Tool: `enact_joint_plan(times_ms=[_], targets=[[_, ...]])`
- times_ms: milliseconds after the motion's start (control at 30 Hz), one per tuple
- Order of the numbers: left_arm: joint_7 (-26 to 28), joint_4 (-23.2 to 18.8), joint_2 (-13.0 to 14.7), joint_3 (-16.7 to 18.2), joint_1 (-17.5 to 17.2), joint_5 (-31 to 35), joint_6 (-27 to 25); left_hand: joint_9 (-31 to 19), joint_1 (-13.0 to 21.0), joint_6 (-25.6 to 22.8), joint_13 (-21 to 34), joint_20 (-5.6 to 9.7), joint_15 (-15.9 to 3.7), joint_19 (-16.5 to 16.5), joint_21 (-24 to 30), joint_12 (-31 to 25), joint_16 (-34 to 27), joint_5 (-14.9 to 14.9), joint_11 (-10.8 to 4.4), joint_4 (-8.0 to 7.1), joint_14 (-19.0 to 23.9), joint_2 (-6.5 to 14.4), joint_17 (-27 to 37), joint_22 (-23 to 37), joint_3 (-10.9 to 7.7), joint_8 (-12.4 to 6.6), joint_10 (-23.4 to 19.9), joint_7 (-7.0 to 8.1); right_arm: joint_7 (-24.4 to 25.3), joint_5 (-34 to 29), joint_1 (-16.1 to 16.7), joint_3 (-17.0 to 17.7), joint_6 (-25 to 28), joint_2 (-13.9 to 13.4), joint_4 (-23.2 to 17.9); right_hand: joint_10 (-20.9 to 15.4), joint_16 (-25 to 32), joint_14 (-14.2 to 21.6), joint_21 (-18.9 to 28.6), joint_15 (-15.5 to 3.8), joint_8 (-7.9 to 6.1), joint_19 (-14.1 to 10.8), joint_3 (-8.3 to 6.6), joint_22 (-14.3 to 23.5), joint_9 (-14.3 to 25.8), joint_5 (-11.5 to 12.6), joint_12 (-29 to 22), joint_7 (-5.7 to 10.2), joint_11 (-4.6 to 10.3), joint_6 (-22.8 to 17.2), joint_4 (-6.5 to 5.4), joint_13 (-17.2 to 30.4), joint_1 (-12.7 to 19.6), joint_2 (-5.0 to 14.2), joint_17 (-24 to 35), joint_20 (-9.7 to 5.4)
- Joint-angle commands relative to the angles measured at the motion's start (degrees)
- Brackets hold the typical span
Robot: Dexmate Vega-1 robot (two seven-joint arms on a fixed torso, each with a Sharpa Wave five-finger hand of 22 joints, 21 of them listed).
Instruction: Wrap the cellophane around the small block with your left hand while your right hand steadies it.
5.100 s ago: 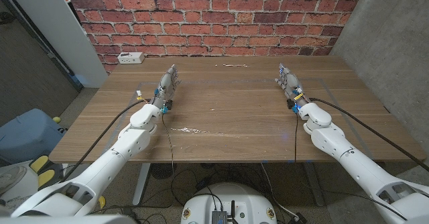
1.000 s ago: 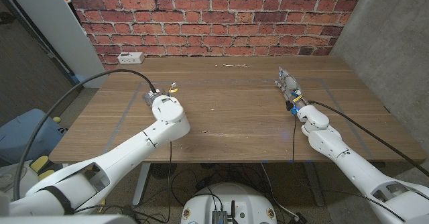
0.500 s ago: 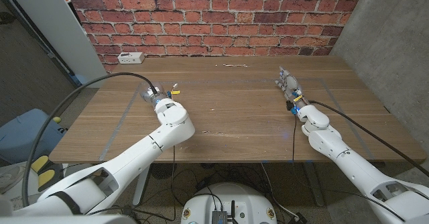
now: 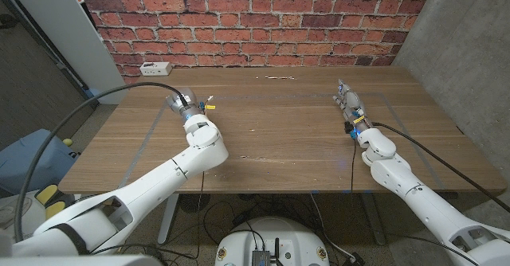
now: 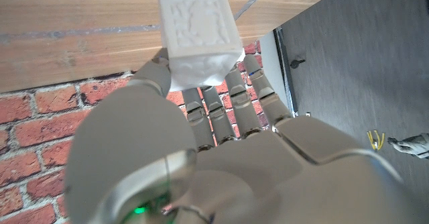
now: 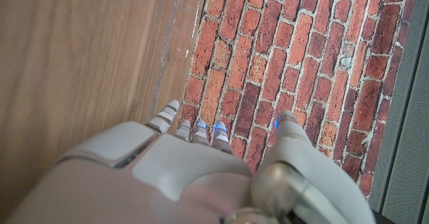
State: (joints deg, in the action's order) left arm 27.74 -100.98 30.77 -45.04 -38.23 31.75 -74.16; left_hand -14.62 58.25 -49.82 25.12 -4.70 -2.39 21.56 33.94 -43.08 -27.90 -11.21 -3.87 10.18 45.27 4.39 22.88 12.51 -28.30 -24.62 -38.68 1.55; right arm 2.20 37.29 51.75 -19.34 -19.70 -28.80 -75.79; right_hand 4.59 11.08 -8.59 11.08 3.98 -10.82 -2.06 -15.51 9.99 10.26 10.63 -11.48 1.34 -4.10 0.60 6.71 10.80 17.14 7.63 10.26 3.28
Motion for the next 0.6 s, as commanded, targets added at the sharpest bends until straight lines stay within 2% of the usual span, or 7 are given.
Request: enact_joint_plan(times_ms=[33,233,500,600], targets=[[-1.0,-0.7,3.7,-1.1,2.5,-8.0,11.0,-0.1,6.2,-0.3,2.7,-0.08,-10.16,-0.4,0.3,-1.3,0.5,0.1,-6.50,-2.46,1.7,6.1,0.1,0.1,-2.28,-0.29,-7.1,0.47,3.8,-1.4,5.1,1.9,0.0,-2.9,-7.3,-0.6,0.3,0.2,0.6,-0.13,-0.40,-0.2,-0.44,0.2,0.2,-0.2,-0.3,0.09,-0.17,-0.6,0.13,0.1,0.6,0.12,0.3,0.15],[-2.2,0.0,3.8,0.0,3.1,-11.2,16.8,-0.1,6.2,-0.2,3.0,-0.22,-10.27,-0.7,0.4,-1.5,0.9,0.3,-6.59,-2.46,1.7,6.0,0.1,0.1,-2.34,-0.31,-7.2,0.58,6.0,-3.0,6.9,2.4,1.8,-4.9,-11.4,-1.0,0.3,0.4,0.6,-0.14,-0.42,-0.4,-0.43,0.2,0.2,-0.2,-0.4,0.11,-0.23,-0.7,0.14,0.1,0.6,0.10,0.3,0.17],[-3.5,1.2,3.7,-0.4,4.3,-12.9,21.8,0.0,6.2,-0.2,3.3,-0.30,-10.13,-0.9,0.6,-1.7,1.2,0.4,-6.45,-2.53,1.8,6.0,0.3,0.0,-2.37,-0.33,-7.1,0.49,6.9,-3.5,7.9,2.9,3.2,-6.1,-13.4,-1.5,0.4,0.8,0.7,-0.15,-0.43,-0.6,-0.44,0.2,0.2,-0.2,-0.6,0.09,-0.55,-1.0,0.17,0.1,0.6,0.08,0.3,0.22],[-3.8,2.0,3.5,-1.5,5.1,-12.2,22.7,0.0,6.2,-0.2,3.3,-0.28,-10.27,-0.9,0.7,-1.7,1.3,0.5,-6.45,-2.48,1.9,6.0,0.3,0.0,-2.42,-0.36,-7.1,0.53,7.0,-3.4,8.1,3.0,3.5,-6.3,-13.7,-1.7,0.5,1.0,0.7,-0.03,-0.52,-0.6,-0.44,0.2,0.2,-0.2,-0.6,0.00,-0.61,-1.3,0.18,0.1,0.7,0.06,0.3,0.25]])
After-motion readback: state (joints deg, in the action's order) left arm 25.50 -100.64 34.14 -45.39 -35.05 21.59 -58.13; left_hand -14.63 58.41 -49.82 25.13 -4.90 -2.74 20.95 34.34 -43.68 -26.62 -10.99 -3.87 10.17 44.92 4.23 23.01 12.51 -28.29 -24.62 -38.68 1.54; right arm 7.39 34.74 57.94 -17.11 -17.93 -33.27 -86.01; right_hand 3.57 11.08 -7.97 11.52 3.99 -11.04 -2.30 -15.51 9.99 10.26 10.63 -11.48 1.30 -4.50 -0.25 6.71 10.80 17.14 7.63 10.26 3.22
